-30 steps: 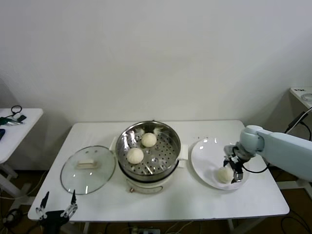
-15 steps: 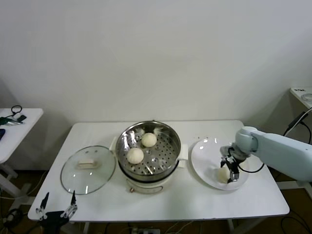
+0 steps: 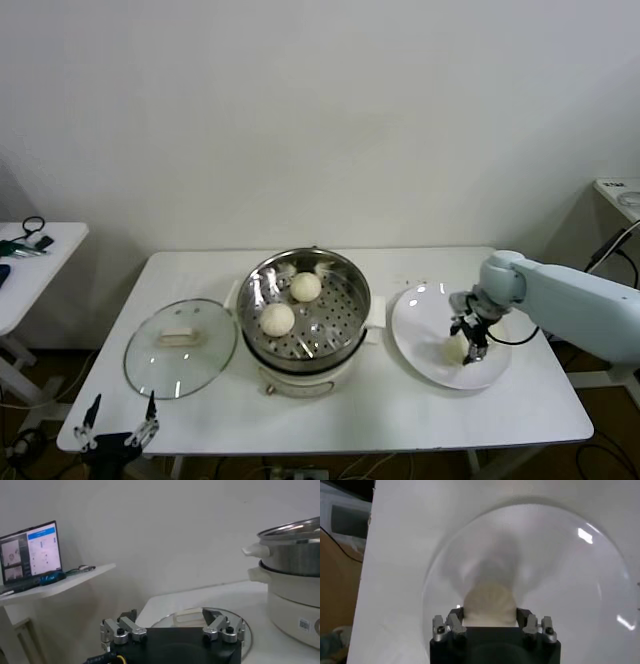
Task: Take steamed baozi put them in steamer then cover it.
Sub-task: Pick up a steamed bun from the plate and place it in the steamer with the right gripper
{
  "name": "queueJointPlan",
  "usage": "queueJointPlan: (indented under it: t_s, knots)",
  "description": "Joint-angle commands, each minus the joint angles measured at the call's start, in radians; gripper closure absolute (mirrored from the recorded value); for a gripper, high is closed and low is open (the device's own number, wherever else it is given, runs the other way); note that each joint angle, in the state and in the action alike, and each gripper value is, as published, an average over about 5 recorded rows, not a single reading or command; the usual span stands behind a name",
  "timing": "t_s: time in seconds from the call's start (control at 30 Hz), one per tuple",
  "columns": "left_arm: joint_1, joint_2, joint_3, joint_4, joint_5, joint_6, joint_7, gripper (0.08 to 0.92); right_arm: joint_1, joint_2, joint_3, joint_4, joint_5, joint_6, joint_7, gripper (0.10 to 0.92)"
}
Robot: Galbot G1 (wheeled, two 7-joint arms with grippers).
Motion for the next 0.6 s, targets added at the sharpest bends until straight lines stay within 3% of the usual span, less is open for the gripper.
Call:
queueJointPlan:
  t_s: [0.03, 0.33, 0.6]
  knots:
    - [0.001, 0.002, 0.002, -0.002, 0.003, -0.001, 0.0, 0.177, 0.191, 0.041, -0.067, 0.027, -0.041, 0.186, -0.037, 0.344]
    - [-0.003, -0.007, 0.018, -0.003, 0.032, 0.003, 0.002, 0.177, 0.507, 0.189, -0.192, 0.08, -0.06, 0.466, -0.089, 0.33]
    - [-0.019, 0.0, 0.02, -0.005, 0.047, 0.019, 0.006, 0.177, 0.572, 0.327, -0.199, 0.113, -0.051, 0.636, -0.09, 0.33]
